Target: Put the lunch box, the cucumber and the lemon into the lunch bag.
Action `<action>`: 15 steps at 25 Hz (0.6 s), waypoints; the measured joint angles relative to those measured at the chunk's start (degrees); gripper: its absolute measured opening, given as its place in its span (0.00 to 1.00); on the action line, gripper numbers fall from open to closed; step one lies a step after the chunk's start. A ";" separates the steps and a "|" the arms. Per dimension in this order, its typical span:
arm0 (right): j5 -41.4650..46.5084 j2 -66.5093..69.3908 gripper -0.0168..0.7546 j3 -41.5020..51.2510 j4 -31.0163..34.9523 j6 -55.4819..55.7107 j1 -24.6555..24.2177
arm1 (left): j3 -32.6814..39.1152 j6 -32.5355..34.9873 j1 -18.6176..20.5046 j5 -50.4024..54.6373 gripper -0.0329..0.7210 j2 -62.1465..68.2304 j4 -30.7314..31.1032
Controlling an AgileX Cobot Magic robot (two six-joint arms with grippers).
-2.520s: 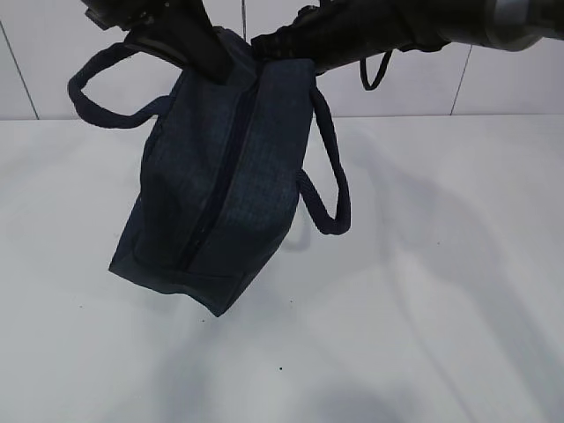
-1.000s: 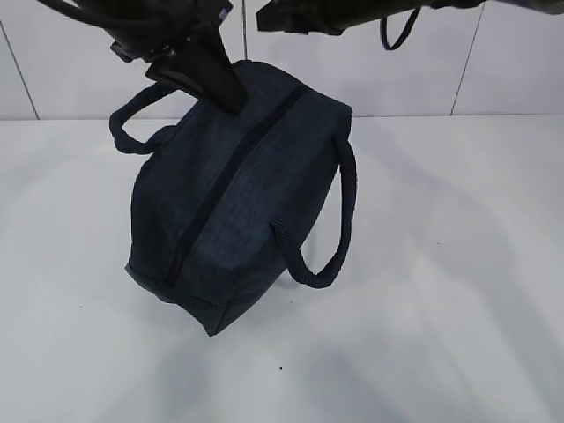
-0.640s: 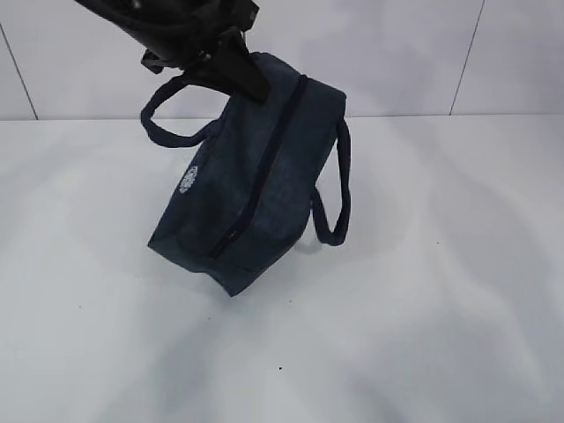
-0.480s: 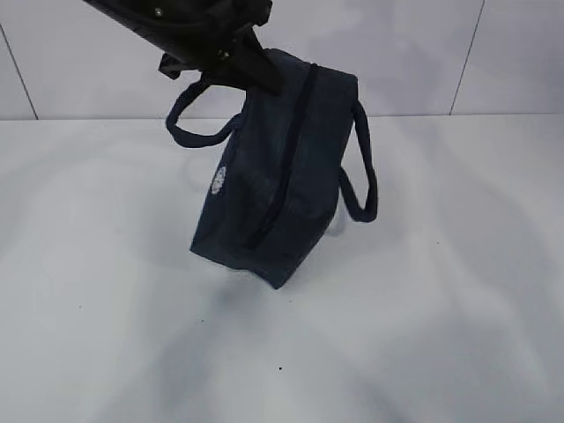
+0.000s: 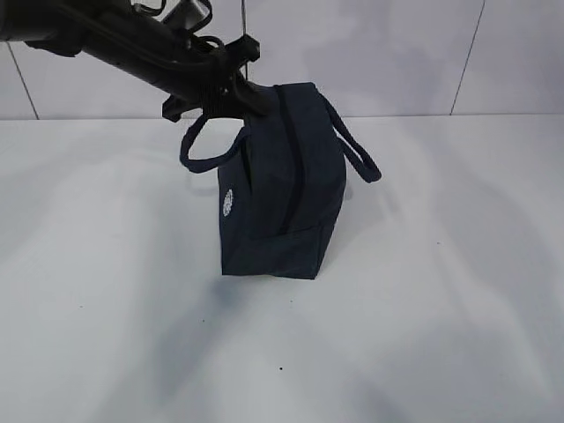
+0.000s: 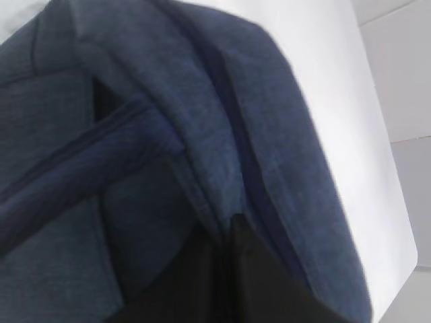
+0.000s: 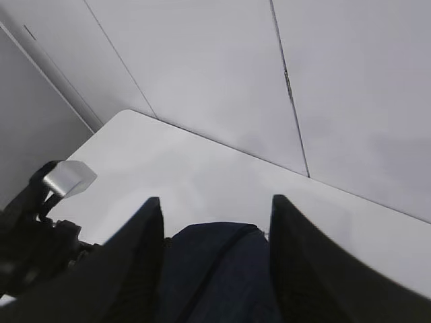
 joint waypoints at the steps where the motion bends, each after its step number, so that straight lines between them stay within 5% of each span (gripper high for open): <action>1: 0.36 0.00 0.51 0.00 0.00 0.03 0.00 | 0.00 -0.09 0.46 0.50 0.03 0.21 0.00; 10: 1.01 0.00 0.51 0.00 -0.12 0.46 0.00 | -0.05 -0.09 4.45 6.36 0.06 0.34 2.28; 15: 1.14 0.00 0.51 0.00 -0.12 0.64 0.00 | -0.05 1.05 5.09 7.71 0.20 0.34 3.55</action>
